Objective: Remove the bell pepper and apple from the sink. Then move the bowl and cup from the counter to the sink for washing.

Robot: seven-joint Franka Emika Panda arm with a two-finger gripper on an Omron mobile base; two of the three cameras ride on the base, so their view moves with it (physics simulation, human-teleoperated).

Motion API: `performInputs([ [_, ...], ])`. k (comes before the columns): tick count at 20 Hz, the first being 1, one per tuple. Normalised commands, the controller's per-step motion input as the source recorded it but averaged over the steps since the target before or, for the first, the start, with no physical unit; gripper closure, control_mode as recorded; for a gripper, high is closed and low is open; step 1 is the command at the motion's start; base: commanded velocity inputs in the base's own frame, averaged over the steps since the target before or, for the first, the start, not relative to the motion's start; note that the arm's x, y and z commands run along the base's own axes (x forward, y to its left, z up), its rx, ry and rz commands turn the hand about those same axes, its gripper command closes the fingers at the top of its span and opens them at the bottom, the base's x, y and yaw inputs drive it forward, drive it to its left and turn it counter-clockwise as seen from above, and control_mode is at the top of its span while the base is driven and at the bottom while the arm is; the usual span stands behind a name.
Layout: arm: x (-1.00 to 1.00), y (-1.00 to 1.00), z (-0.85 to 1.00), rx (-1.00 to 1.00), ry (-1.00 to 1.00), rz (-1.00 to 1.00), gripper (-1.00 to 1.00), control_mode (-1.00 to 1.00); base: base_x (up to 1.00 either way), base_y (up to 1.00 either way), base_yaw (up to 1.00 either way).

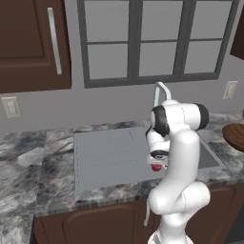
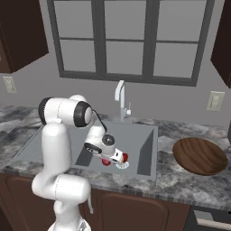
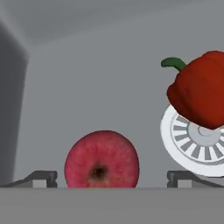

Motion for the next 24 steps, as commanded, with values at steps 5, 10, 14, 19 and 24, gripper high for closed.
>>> performInputs([
  [5,0.10,0.08,-0.17,0.00,0.00,0.00,-1.00,-1.00,0.00,0.00,0.00],
  [10,0.11,0.05,-0.16,0.00,0.00,0.00,-1.00,-1.00,0.00,0.00,0.00],
  [14,0.14,0.03,-0.14,0.00,0.00,0.00,-1.00,-1.00,0.00,0.00,0.00],
  [19,0.14,0.00,-0.09,0.00,0.00,0.00,-1.00,-1.00,0.00,0.00,0.00],
  [24,0.12,0.00,-0.03,0.00,-0.02,0.00,-1.00,-1.00,0.00,0.00,0.00],
])
